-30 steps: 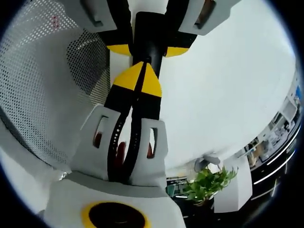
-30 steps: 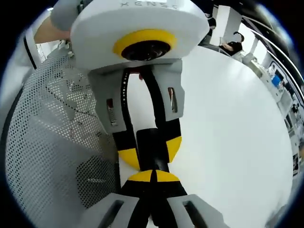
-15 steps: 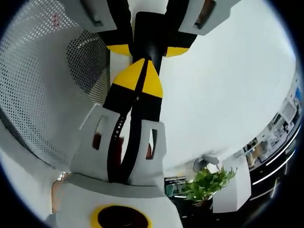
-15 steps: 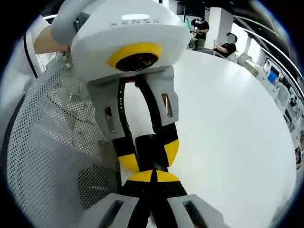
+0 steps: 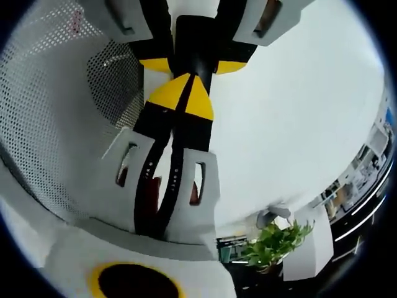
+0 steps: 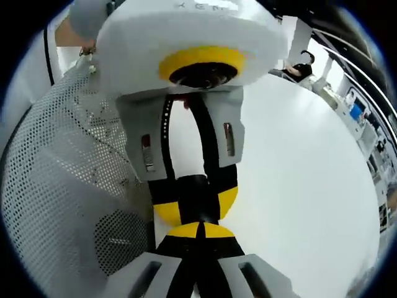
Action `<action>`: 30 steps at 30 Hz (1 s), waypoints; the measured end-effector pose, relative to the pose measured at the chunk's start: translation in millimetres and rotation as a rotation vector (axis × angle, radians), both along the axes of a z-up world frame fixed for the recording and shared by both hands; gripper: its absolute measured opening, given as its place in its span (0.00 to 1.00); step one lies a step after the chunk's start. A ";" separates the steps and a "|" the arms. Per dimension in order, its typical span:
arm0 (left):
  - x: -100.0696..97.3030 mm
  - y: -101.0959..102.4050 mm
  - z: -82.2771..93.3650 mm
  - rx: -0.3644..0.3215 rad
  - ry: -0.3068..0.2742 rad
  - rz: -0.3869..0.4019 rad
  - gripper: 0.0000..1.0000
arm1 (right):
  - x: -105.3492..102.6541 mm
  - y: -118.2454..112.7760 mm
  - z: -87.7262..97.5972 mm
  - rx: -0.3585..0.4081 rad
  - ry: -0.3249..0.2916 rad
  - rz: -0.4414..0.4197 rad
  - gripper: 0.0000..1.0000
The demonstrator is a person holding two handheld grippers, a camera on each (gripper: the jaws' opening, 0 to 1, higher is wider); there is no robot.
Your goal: Press the specified remote control buttons in sequence, fully releasing each button before pressing the next.
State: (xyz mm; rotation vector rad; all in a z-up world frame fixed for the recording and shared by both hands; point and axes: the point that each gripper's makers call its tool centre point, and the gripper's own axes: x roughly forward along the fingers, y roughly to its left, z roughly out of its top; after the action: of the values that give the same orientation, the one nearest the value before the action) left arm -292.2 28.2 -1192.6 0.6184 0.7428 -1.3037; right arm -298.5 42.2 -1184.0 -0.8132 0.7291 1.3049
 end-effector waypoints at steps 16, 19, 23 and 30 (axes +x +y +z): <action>-0.8 4.1 0.4 0.024 0.007 -0.037 0.24 | -2.3 -8.5 4.4 0.186 0.099 -0.030 0.00; -0.3 4.5 0.0 0.034 0.008 -0.037 0.24 | -10.9 -13.5 5.8 0.206 0.155 -0.028 0.04; -0.5 6.3 0.1 0.010 0.003 -0.035 0.24 | -10.1 -17.6 10.1 0.247 0.184 -0.083 0.17; 0.1 4.9 -0.6 -0.002 0.000 -0.029 0.24 | 7.4 -27.3 2.7 0.206 0.143 -0.170 0.28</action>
State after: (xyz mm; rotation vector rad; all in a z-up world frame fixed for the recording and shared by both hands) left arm -292.1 33.1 -1193.2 0.6295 0.7344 -1.3306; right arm -291.1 14.9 -1181.3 -0.4856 0.7459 1.2684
